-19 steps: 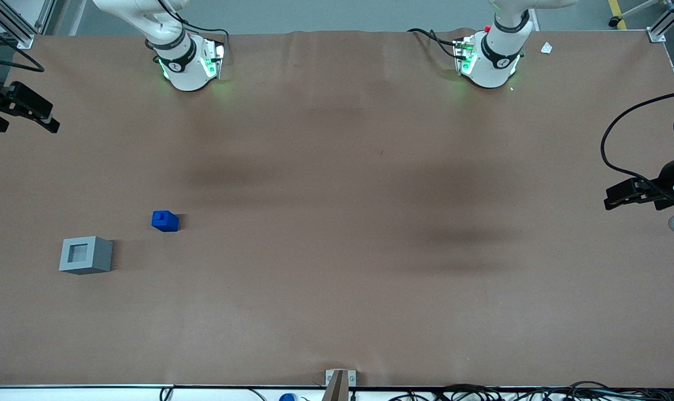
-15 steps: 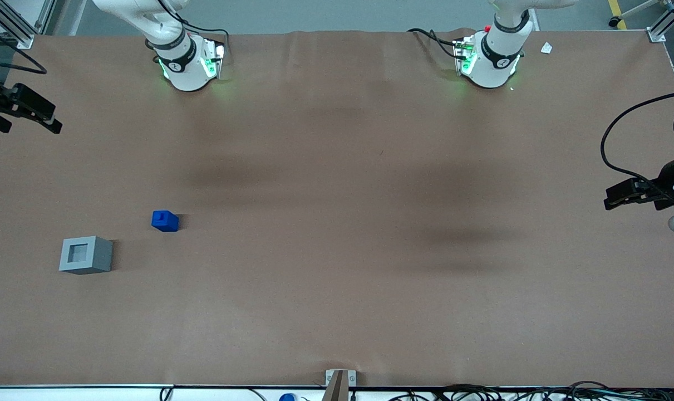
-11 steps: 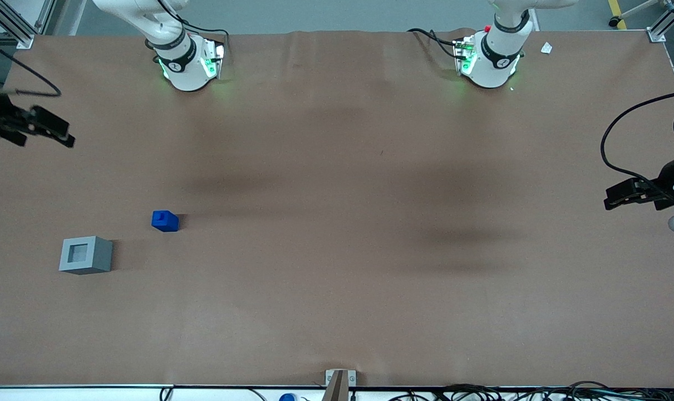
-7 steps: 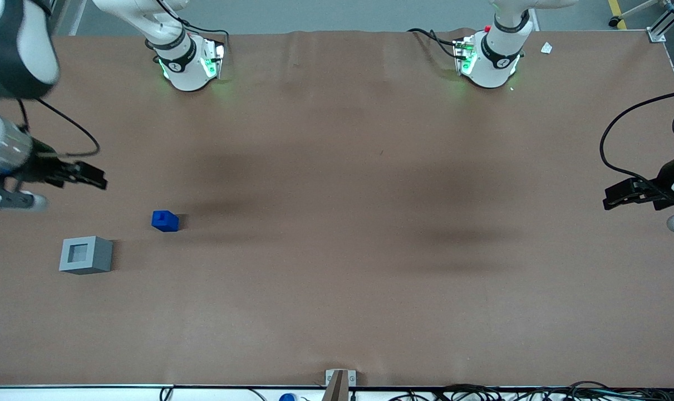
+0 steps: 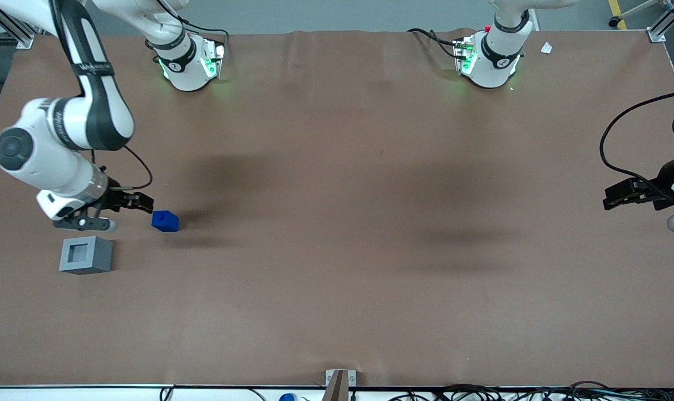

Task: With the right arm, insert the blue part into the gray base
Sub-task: 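Close the right gripper on the blue block and lift it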

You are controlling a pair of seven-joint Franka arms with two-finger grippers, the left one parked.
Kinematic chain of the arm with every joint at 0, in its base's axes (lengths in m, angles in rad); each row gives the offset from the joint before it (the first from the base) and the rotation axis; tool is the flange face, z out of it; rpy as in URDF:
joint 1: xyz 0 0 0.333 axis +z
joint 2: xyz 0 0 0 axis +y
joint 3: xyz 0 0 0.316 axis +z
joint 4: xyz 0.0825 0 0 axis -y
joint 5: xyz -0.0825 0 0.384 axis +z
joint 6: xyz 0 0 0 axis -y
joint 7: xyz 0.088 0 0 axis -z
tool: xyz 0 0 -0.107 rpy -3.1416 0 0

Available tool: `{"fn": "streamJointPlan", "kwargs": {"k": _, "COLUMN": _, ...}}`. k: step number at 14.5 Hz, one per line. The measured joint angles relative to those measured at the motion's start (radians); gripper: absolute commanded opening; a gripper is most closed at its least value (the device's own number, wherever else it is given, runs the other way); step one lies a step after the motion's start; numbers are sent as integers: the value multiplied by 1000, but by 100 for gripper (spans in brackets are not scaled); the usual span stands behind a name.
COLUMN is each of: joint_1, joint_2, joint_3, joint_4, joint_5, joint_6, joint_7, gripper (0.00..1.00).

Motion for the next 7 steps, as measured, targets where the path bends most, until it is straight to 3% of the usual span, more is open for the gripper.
{"fn": "streamJointPlan", "kwargs": {"k": 3, "joint_1": 16, "joint_2": 36, "joint_3": 1, "joint_4": -88, "joint_5": -2, "joint_6": 125, "joint_7": 0, "gripper": 76}}
{"fn": "streamJointPlan", "kwargs": {"k": 7, "joint_1": 18, "joint_2": 81, "joint_3": 0, "joint_4": -101, "joint_5": -6, "joint_6": 171, "joint_7": -4, "gripper": 71}}
